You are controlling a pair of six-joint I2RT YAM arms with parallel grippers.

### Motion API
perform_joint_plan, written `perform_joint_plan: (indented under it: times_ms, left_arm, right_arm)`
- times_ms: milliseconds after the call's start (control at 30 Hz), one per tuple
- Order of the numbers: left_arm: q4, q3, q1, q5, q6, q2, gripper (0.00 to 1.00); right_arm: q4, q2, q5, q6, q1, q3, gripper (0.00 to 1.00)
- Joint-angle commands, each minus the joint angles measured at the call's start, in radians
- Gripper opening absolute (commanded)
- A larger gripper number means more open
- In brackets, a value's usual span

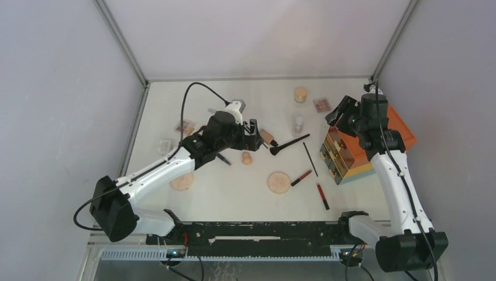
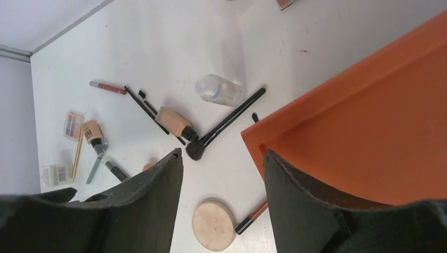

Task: Organize the makeup
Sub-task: Move the storage box to the center of the board, then open the drawer in the storage box.

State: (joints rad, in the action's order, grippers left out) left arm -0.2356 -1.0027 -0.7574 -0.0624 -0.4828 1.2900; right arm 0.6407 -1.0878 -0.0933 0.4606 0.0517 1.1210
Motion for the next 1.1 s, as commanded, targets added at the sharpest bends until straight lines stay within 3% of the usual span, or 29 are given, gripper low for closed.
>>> perform_joint_plan:
  times_ms: [0, 133, 267, 700, 1067]
  left_arm:
    - [-0.019, -0.143, -0.008, 0.078, -0.026, 0.063, 1.0]
    - [-0.139, -0.271, -0.008, 0.244, 0.021, 0.166, 1.0]
    - [-0.108, -0.271, -0.008, 0.32, 0.001, 0.199, 1.0]
    - [-0.022, -0.249, -0.007, 0.289, -0.066, 0.175, 1.0]
    - [0.167, -0.167, -0.009, 0.25, -0.184, 0.156, 1.0]
  right_arm:
    - [0.043, 0.114, 0.096, -0.017, -0.013, 0.042, 0.65]
    - [0.134, 0.19, 0.297, 0.003, -0.017, 0.03, 0.65]
    - [0.189, 0.251, 0.398, 0.016, -0.022, 0.015, 0.65]
    - [0.174, 0.296, 0.287, 0.041, -0.023, -0.029, 0.65]
    - [0.058, 0.37, 0.256, -0.086, 0.017, -0.104, 0.66]
